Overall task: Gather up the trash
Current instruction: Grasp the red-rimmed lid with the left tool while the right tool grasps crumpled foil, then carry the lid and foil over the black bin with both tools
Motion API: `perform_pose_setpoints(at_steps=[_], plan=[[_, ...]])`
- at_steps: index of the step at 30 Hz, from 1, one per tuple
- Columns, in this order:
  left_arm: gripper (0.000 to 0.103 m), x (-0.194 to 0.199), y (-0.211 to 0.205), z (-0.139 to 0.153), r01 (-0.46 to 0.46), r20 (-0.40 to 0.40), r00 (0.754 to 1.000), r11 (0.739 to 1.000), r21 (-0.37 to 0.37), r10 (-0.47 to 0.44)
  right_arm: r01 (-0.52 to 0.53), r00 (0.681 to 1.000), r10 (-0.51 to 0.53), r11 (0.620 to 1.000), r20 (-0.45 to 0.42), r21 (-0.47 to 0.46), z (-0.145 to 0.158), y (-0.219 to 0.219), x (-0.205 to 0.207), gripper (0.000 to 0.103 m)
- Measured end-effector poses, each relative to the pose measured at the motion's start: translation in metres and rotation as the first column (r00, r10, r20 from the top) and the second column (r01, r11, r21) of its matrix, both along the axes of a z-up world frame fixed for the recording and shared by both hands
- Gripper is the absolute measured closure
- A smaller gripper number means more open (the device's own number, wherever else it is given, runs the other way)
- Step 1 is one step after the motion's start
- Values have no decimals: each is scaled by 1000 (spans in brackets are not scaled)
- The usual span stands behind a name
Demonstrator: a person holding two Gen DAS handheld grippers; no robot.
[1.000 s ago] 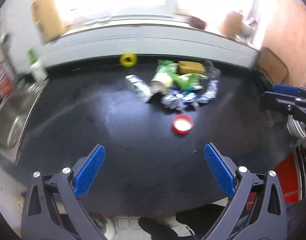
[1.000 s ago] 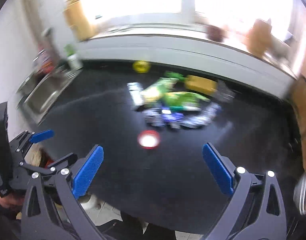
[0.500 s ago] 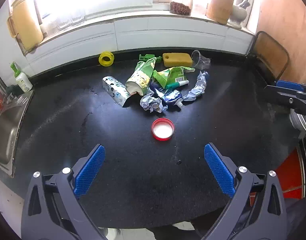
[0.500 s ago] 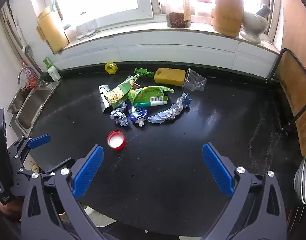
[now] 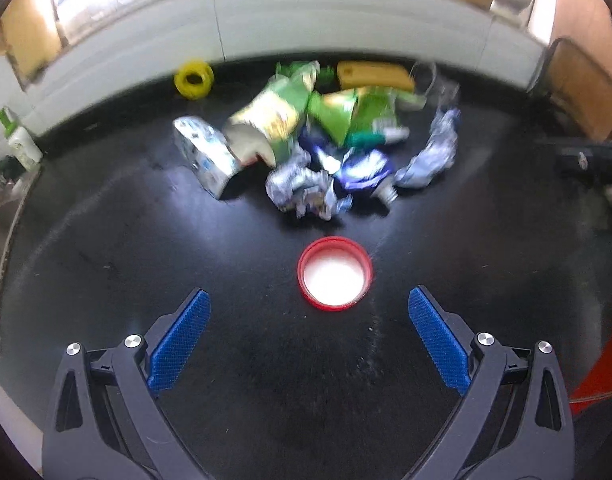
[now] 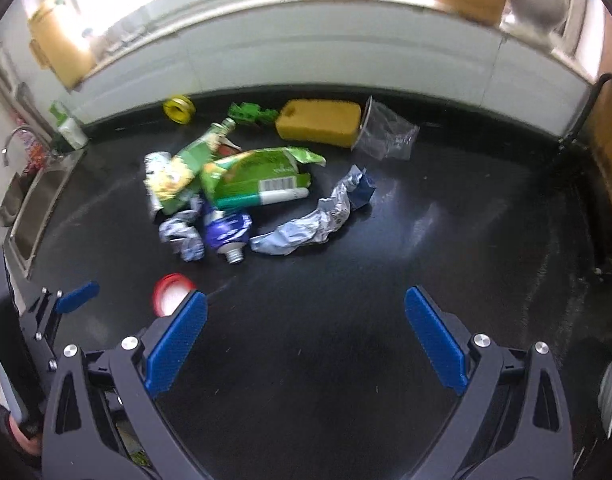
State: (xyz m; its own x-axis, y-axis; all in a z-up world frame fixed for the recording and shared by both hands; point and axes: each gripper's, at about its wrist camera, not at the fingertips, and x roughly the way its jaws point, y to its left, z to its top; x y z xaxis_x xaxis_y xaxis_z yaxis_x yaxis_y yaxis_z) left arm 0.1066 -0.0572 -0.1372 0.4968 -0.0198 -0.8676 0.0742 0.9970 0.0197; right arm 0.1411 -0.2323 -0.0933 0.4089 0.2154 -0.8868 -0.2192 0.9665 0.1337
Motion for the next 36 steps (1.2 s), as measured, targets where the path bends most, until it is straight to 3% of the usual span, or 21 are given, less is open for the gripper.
perform_pose_setpoints(at_steps=[8, 12, 14, 16, 17, 18, 19, 20, 21, 28, 36], plan=[[7, 26, -2, -42, -28, -51, 998, 1000, -1, 28, 36, 996, -35, 999, -82, -1, -60, 7, 69, 7], [7, 35, -3, -46, -30, -20, 999, 1000, 4, 30, 55, 992, -55, 999, -113, -4, -80, 10, 96, 10], [7, 39, -4, -46, -26, -13, 1000, 1000, 4, 27, 50, 993, -51, 999, -106, -20, -86, 15, 103, 23], [11, 39, -5, -46, -26, -6, 1000, 1000, 4, 26, 43, 994, -45, 999, -97, -26, -91, 18, 106, 29], [14, 39, -6, -46, -18, -1, 1000, 1000, 4, 18, 39, 995, -43, 998, -87, -44, -90, 20, 106, 40], [25, 38, -8, -43, -5, 6, 1000, 1000, 7, 5, 31, 997, -35, 998, -73, -57, -89, 23, 106, 49], [41, 37, -9, -41, 6, 13, 1000, 1000, 9, -6, 27, 997, -30, 998, -68, -56, -88, 24, 106, 74], [50, 37, -12, -39, 11, 14, 1000, 1000, 12, -12, 24, 997, -27, 998, -69, -50, -88, 24, 106, 78], [55, 37, -13, -38, 15, 12, 1000, 1000, 16, -15, 22, 997, -26, 999, -77, -43, -88, 24, 107, 78], [55, 44, -9, -36, -11, -40, 999, 999, -37, 10, 8, 997, -11, 999, -76, -35, -80, 18, 101, 82], [55, 39, -5, -22, -22, -4, 1000, 999, -36, 22, -22, 999, 21, 999, -41, -39, -60, 13, 79, 82]])
